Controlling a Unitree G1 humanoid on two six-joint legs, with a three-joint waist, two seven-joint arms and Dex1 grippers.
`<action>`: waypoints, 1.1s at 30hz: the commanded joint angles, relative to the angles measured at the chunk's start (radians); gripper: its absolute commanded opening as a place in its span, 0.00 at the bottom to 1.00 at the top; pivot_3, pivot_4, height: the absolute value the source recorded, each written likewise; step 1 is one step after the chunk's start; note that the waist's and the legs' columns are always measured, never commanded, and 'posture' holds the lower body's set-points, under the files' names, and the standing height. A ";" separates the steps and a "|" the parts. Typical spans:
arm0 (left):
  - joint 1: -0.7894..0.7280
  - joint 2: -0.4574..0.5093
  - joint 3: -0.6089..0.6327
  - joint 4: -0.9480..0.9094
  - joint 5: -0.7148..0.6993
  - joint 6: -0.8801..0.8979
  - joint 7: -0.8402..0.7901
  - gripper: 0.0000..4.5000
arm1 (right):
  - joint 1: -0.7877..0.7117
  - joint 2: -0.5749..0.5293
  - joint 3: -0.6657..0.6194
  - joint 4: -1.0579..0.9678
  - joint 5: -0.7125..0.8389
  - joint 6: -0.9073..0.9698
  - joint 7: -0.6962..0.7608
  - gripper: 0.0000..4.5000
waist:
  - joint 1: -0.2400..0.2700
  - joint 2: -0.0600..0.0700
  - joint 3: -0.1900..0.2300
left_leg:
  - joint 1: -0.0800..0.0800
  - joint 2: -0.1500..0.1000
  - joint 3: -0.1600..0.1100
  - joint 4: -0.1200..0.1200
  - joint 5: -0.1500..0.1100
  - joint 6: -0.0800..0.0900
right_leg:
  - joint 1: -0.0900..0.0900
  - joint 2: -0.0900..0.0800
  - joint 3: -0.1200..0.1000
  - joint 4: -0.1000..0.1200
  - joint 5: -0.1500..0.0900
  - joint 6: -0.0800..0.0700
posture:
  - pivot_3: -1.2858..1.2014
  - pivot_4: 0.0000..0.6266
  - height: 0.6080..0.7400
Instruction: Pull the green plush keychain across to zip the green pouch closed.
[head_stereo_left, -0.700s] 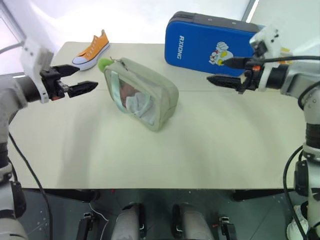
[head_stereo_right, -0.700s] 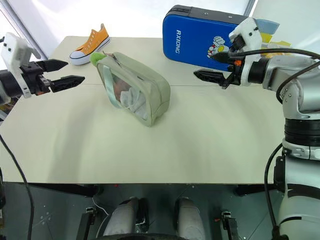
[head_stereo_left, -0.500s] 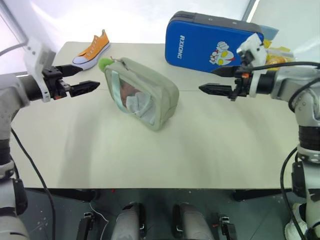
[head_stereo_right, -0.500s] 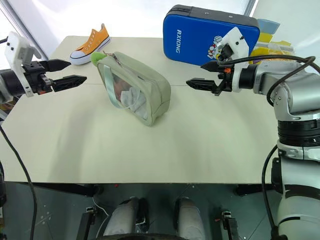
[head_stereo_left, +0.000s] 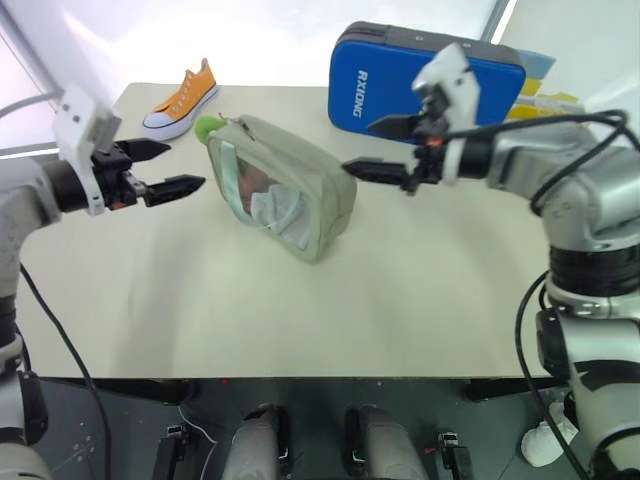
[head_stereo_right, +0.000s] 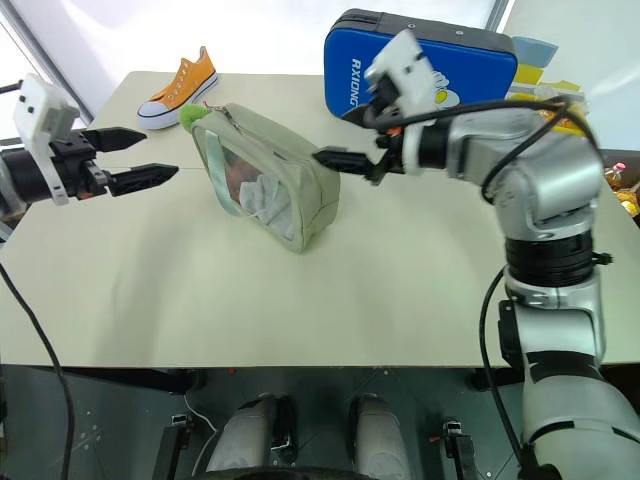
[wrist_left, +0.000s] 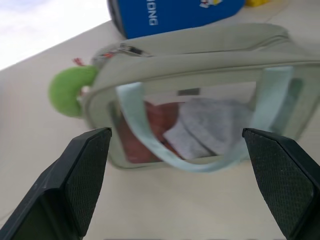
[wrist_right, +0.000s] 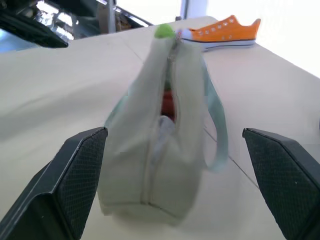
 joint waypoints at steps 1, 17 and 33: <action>0.009 -0.022 0.047 -0.114 -0.056 0.055 0.066 0.99 | 0.005 0.049 0.049 -0.028 -0.063 -0.055 -0.064 1.00 | 0.001 0.000 0.000 | 0.000 0.000 0.000 0.000 0.000 0.000 | 0.000 0.000 0.000 0.000 0.000 0.000 | 0.52 0.24 1.00; 0.027 -0.110 0.058 -0.245 -0.150 0.127 0.253 1.00 | 0.044 0.097 0.208 0.055 -0.230 -0.208 -0.036 0.24 | -0.001 -0.001 0.000 | 0.001 -0.001 -0.001 0.001 0.000 0.000 | 0.001 0.000 0.000 0.001 0.000 0.000 | 0.52 0.24 1.00; 0.015 -0.113 0.042 -0.220 -0.159 0.111 0.280 1.00 | 0.086 -0.140 0.096 0.382 -0.242 -0.725 0.417 0.18 | -0.006 -0.001 0.000 | 0.002 0.001 0.000 0.000 0.001 -0.001 | 0.002 0.002 0.000 0.000 0.001 0.001 | 0.52 0.24 1.00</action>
